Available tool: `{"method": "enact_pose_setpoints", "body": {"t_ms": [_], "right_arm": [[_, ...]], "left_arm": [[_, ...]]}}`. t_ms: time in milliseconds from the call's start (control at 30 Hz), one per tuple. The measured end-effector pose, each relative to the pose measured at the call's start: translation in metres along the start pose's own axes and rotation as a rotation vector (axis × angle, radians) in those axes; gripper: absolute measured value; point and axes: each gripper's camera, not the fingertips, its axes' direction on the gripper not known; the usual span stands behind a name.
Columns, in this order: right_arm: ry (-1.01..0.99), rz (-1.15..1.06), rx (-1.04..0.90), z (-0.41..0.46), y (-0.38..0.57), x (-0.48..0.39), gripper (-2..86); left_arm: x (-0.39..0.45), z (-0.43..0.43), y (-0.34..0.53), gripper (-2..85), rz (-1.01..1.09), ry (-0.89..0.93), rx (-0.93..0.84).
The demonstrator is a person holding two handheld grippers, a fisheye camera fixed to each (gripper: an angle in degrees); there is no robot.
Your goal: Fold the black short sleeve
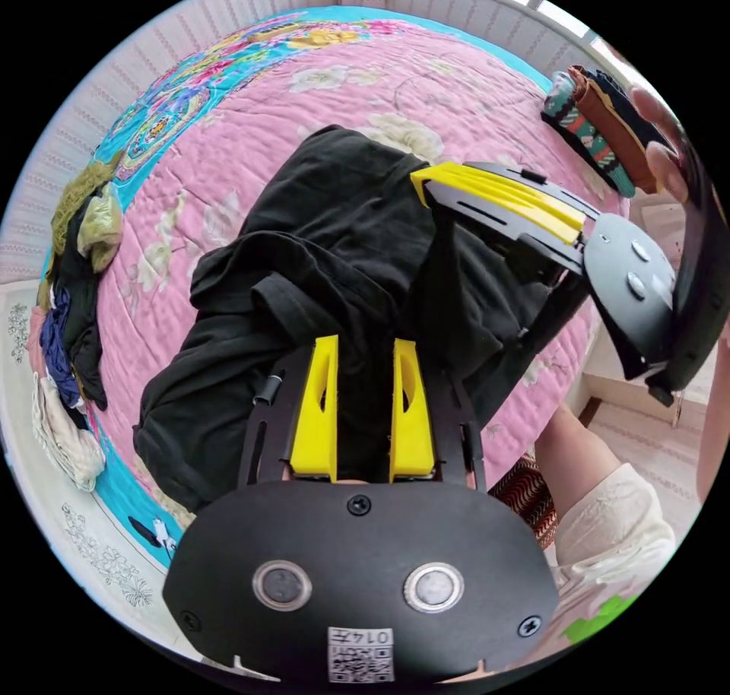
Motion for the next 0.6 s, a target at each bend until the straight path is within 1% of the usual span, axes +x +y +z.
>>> {"method": "enact_pose_setpoints", "body": {"t_ms": [67, 100, 167, 233, 333, 367, 600], "right_arm": [[-0.011, -0.032, 0.063, 0.014, 0.016, -0.007, -0.8], [0.022, -0.028, 0.089, 0.023, 0.029, -0.011, -0.8], [0.087, 0.000, 0.102, 0.025, 0.040, -0.014, -0.8], [0.101, 0.006, 0.099, 0.024, 0.041, -0.015, -0.9], [0.014, -0.051, 0.023, 0.032, 0.037, -0.017, -0.9], [-0.024, -0.067, -0.031, 0.039, 0.034, -0.017, -0.9], [-0.040, -0.027, -0.207, 0.063, 0.022, -0.018, -0.8]], "left_arm": [[-0.005, 0.002, 0.004, 11.1, -0.013, 0.010, -0.015], [-0.006, 0.003, 0.005, 11.2, -0.017, 0.012, -0.021], [-0.008, 0.005, 0.010, 11.3, -0.023, 0.024, -0.027], [-0.006, 0.006, 0.013, 11.2, -0.025, 0.026, -0.026], [-0.004, 0.008, 0.017, 10.8, -0.029, 0.025, -0.029], [-0.004, 0.007, 0.018, 10.7, -0.032, 0.019, -0.026], [-0.010, 0.004, 0.020, 10.2, -0.039, 0.031, -0.027]]}}
